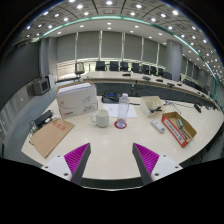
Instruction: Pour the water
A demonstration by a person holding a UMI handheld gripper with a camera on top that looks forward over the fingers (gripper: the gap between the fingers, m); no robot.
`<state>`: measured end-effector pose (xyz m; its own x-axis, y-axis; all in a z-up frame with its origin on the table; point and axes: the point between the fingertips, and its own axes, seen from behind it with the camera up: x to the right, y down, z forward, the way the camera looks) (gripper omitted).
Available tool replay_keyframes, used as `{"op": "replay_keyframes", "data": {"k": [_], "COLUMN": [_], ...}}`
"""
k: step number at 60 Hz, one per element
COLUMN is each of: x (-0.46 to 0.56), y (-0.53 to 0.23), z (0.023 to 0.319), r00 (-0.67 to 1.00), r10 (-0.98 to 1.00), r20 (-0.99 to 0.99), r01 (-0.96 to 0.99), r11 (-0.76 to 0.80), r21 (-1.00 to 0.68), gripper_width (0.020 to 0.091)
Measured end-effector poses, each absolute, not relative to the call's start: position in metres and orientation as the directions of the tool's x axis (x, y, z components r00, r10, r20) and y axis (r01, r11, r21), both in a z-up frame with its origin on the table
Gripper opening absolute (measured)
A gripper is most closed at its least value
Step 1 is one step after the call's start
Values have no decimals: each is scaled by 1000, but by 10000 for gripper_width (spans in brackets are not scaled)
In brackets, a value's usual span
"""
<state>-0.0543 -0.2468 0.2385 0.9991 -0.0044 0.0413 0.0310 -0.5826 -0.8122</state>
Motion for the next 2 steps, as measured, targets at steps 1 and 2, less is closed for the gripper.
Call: {"op": "replay_keyframes", "data": {"k": [1, 2], "x": [-55, -55], "y": [-248, -248], "z": [239, 240], "r00": [999, 999], "r10": [-6, -7], "r20": [37, 35], "r01": [26, 24], "r11": [-581, -582], "r21": [-813, -813], "gripper_width": [862, 860]}}
